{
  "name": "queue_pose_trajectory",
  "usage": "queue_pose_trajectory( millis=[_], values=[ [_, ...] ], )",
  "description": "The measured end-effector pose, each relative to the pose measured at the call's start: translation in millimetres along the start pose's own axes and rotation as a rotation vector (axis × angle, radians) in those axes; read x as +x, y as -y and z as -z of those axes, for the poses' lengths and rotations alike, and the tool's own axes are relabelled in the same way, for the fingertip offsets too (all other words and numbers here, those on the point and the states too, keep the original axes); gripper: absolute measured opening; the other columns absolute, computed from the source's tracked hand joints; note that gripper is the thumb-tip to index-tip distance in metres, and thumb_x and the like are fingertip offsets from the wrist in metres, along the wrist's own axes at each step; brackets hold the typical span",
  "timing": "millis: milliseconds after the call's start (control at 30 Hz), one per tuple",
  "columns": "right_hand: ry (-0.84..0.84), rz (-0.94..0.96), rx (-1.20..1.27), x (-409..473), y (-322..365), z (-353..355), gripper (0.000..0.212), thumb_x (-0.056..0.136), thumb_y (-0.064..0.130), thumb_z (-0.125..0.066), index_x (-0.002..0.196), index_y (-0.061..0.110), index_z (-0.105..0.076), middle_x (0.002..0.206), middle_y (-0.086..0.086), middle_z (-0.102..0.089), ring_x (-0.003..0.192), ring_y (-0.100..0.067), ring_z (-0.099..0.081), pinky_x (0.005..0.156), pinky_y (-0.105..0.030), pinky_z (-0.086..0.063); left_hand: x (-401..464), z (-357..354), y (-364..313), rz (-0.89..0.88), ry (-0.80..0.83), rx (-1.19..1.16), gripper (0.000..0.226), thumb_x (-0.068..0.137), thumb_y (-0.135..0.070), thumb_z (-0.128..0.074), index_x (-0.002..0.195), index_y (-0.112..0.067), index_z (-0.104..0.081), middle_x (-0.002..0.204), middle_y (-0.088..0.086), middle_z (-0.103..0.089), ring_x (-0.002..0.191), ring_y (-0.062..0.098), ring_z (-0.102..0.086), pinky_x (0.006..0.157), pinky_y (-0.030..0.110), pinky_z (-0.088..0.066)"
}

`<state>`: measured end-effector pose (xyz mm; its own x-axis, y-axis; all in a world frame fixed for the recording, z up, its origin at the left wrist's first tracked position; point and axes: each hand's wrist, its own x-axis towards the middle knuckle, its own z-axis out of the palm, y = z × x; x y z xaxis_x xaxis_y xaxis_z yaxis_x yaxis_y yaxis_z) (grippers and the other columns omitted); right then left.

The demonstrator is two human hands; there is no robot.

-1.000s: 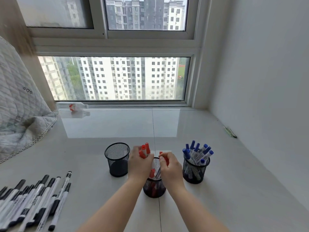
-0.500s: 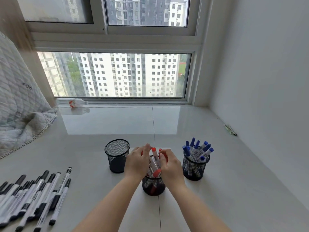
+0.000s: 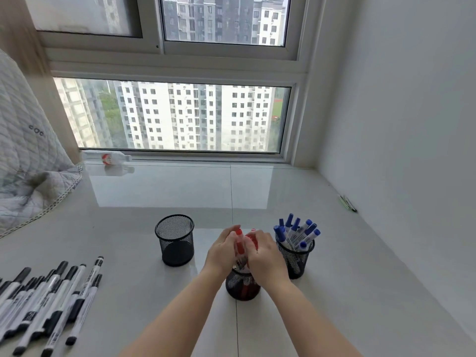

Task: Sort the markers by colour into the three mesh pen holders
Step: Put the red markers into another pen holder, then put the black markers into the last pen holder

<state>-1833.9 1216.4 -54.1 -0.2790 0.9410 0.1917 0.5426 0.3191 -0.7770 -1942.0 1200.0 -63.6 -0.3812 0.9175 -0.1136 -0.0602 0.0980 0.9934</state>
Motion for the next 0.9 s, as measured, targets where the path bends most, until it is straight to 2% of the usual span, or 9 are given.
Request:
queue_pose_trajectory(
  millis=[67,133,233,333,433,533,633,800,900],
  values=[
    [-0.008,-0.057,-0.007,1,-2,6,0.029,0.095,0.042,-0.038,0.106,0.019,-0.053,0.105,0.001,-0.053,0.097,-0.019,-0.054,0.081,-0.038,-0.047,-3,4,-5,0.061,0.018,0.017,0.033,0.094,-0.019,-0.036,0.118,-0.031,-0.056,0.092,0.003,-0.064,0.089,0.016,-0.058,0.080,0.027,-0.046],
    [-0.090,-0.052,-0.059,-2,-3,7,0.031,0.094,0.040,-0.041,0.108,0.015,-0.052,0.108,0.000,-0.052,0.102,-0.020,-0.051,0.082,-0.032,-0.043,-9,11,-7,0.088,0.012,0.027,0.037,0.093,-0.021,-0.036,0.126,-0.034,-0.046,0.088,0.005,-0.064,0.095,0.018,-0.058,0.095,0.035,-0.042],
    [-0.365,0.154,-0.149,-18,14,3,0.026,0.091,0.030,-0.051,0.106,0.010,-0.055,0.111,-0.005,-0.056,0.107,-0.023,-0.048,0.093,-0.032,-0.036,-23,24,-8,0.023,-0.050,0.062,0.037,0.095,-0.029,-0.040,0.132,-0.029,-0.040,0.099,0.001,-0.066,0.108,0.016,-0.056,0.105,0.043,-0.036],
    [-0.501,0.453,-0.177,-35,39,-13,0.020,0.081,0.022,-0.055,0.098,0.011,-0.056,0.105,-0.006,-0.060,0.101,-0.021,-0.048,0.090,-0.030,-0.035,-47,51,-4,-0.136,-0.166,0.237,0.038,0.090,-0.024,-0.053,0.128,-0.024,-0.046,0.113,-0.005,-0.058,0.102,0.010,-0.056,0.090,0.026,-0.043],
    [-0.366,0.564,-0.125,-50,58,-45,0.022,0.078,0.017,-0.053,0.098,0.012,-0.055,0.102,-0.004,-0.059,0.097,-0.020,-0.049,0.094,-0.025,-0.033,-71,89,6,-0.246,-0.246,0.408,0.034,0.087,-0.020,-0.057,0.120,-0.025,-0.050,0.108,-0.008,-0.057,0.096,0.004,-0.056,0.080,0.017,-0.041],
    [-0.159,0.399,0.062,-59,65,-83,0.028,0.079,0.009,-0.060,0.106,0.011,-0.054,0.106,0.000,-0.053,0.101,-0.021,-0.052,0.088,-0.023,-0.037,-88,131,15,-0.264,-0.301,0.528,0.029,0.087,-0.020,-0.057,0.115,-0.024,-0.053,0.104,-0.008,-0.059,0.094,0.006,-0.058,0.084,0.025,-0.046],
    [-0.035,0.128,0.163,-53,65,-117,0.042,0.083,0.016,-0.061,0.121,0.014,-0.044,0.119,0.003,-0.047,0.115,-0.017,-0.047,0.092,-0.026,-0.038,-97,174,28,-0.253,-0.353,0.701,0.025,0.088,-0.020,-0.054,0.113,-0.020,-0.056,0.106,-0.005,-0.060,0.098,0.007,-0.056,0.086,0.022,-0.042],
    [-0.024,-0.115,0.228,-24,60,-155,0.076,0.078,0.023,-0.070,0.139,0.008,-0.028,0.139,-0.007,-0.038,0.129,-0.022,-0.036,0.101,-0.029,-0.031,-99,238,46,-0.132,-0.505,1.035,0.030,0.088,-0.026,-0.053,0.117,-0.020,-0.056,0.119,-0.001,-0.057,0.114,0.018,-0.045,0.093,0.029,-0.037],
    [-0.027,-0.179,0.211,-4,55,-170,0.091,0.073,0.029,-0.075,0.143,0.010,-0.020,0.147,-0.005,-0.031,0.135,-0.022,-0.028,0.105,-0.035,-0.030,-96,266,48,-0.052,-0.604,1.086,0.029,0.089,-0.029,-0.051,0.116,-0.021,-0.056,0.123,0.002,-0.055,0.116,0.022,-0.042,0.093,0.033,-0.038]
  ],
)
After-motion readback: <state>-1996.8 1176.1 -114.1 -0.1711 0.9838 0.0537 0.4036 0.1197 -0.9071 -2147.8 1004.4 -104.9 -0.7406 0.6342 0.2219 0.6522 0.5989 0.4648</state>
